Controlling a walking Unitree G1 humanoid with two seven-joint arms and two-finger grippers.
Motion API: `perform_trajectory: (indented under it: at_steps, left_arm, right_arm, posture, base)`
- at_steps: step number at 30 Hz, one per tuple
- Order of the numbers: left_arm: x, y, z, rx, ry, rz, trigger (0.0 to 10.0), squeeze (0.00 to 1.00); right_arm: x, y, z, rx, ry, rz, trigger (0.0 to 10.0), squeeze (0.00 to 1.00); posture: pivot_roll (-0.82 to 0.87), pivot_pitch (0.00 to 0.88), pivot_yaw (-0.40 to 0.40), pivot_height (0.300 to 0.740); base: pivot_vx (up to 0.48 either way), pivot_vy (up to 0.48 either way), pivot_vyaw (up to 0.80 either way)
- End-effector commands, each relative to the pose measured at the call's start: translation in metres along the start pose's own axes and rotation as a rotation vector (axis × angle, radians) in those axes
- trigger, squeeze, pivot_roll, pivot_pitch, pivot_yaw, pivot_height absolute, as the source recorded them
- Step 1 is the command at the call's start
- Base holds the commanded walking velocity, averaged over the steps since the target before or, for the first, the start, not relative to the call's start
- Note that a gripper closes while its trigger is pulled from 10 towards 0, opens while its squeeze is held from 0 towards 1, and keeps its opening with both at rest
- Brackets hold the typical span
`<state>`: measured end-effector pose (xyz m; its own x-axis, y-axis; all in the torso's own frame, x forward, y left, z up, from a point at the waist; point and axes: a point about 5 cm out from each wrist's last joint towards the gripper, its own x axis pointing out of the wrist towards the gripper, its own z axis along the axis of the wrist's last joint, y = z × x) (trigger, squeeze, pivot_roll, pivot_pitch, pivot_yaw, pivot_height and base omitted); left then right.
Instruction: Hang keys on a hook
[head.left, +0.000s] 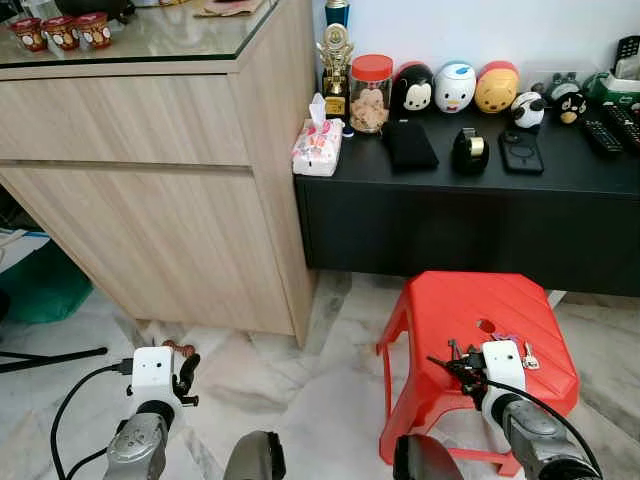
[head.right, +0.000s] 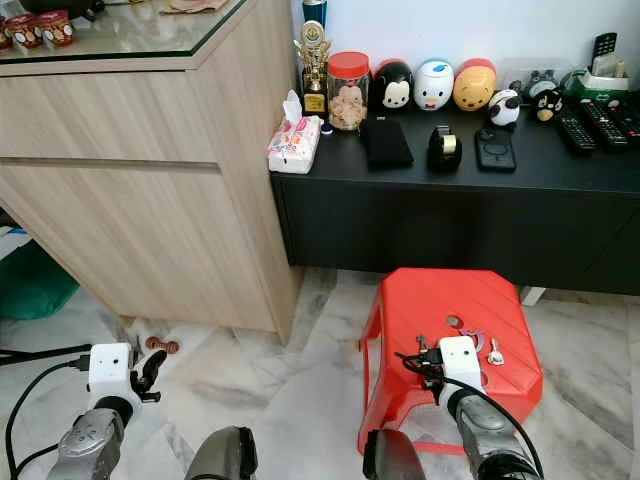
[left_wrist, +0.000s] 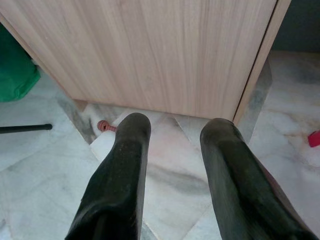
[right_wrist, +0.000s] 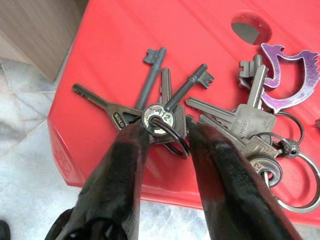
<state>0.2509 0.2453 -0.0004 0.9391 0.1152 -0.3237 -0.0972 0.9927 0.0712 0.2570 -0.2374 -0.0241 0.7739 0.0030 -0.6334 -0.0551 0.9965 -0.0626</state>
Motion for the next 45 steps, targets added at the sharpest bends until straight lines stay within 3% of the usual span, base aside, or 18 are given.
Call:
perform_trajectory:
  at_steps: [1, 11, 16, 18, 20, 21, 22, 28, 36, 45]
  left_arm:
    - [-0.001, 0.005, -0.002, 0.027, 0.017, 0.009, 10.0, 0.00]
    - [-0.001, 0.005, -0.003, 0.030, 0.021, 0.010, 10.0, 0.00]
    - [0.000, 0.004, -0.003, 0.031, 0.021, 0.009, 10.0, 0.00]
    - [0.000, 0.004, -0.003, 0.031, 0.022, 0.010, 10.0, 0.00]
    - [0.000, 0.004, -0.003, 0.031, 0.022, 0.012, 10.0, 0.00]
    - [0.000, 0.004, -0.003, 0.032, 0.022, 0.013, 10.0, 0.00]
    - [0.000, 0.004, -0.003, 0.030, 0.023, 0.016, 10.0, 0.00]
    - [-0.001, 0.005, -0.004, 0.029, 0.026, 0.021, 10.0, 0.00]
    - [-0.005, 0.011, -0.009, 0.032, 0.035, 0.051, 10.0, 0.00]
    - [-0.005, 0.006, -0.013, 0.032, 0.054, 0.049, 10.0, 0.00]
  right_arm:
    - [0.000, 0.003, -0.004, 0.005, 0.016, 0.008, 3.9, 0.00]
    - [0.000, 0.002, -0.005, 0.000, 0.022, 0.008, 3.8, 0.00]
    - [0.000, 0.003, -0.004, -0.001, 0.020, 0.008, 3.3, 0.00]
    - [0.000, 0.004, -0.004, -0.002, 0.016, 0.009, 2.9, 0.00]
    - [0.000, 0.004, -0.002, -0.004, 0.006, 0.009, 0.9, 0.00]
    - [0.000, 0.005, -0.002, -0.004, 0.002, 0.010, 0.9, 0.00]
    - [0.001, 0.005, -0.001, -0.004, -0.007, 0.010, 0.0, 0.00]
    - [0.001, 0.006, 0.004, -0.001, -0.039, 0.003, 0.0, 0.00]
    - [-0.004, 0.002, 0.045, 0.064, -0.360, -0.116, 0.0, 0.00]
    - [-0.010, 0.007, 0.067, 0.085, -0.503, -0.117, 0.0, 0.00]
  posture:
    - [-0.03, 0.038, 0.048, 0.616]
    - [-0.03, 0.038, 0.047, 0.616]
    - [-0.03, 0.035, 0.045, 0.616]
    - [-0.03, 0.035, 0.044, 0.616]
    - [-0.03, 0.035, 0.042, 0.616]
    - [-0.03, 0.035, 0.042, 0.616]
    - [-0.03, 0.036, 0.041, 0.616]
    - [-0.03, 0.035, 0.038, 0.616]
    - [-0.05, 0.030, 0.022, 0.616]
    - [-0.06, 0.018, 0.010, 0.616]
  base:
    - [0.000, 0.000, 0.00]
    - [0.000, 0.000, 0.00]
    - [0.000, 0.000, 0.00]
    - [0.000, 0.000, 0.00]
    - [0.000, 0.000, 0.00]
    - [0.000, 0.000, 0.00]
    - [0.000, 0.000, 0.00]
    - [0.000, 0.000, 0.00]
    - [0.000, 0.000, 0.00]
    - [0.000, 0.000, 0.00]
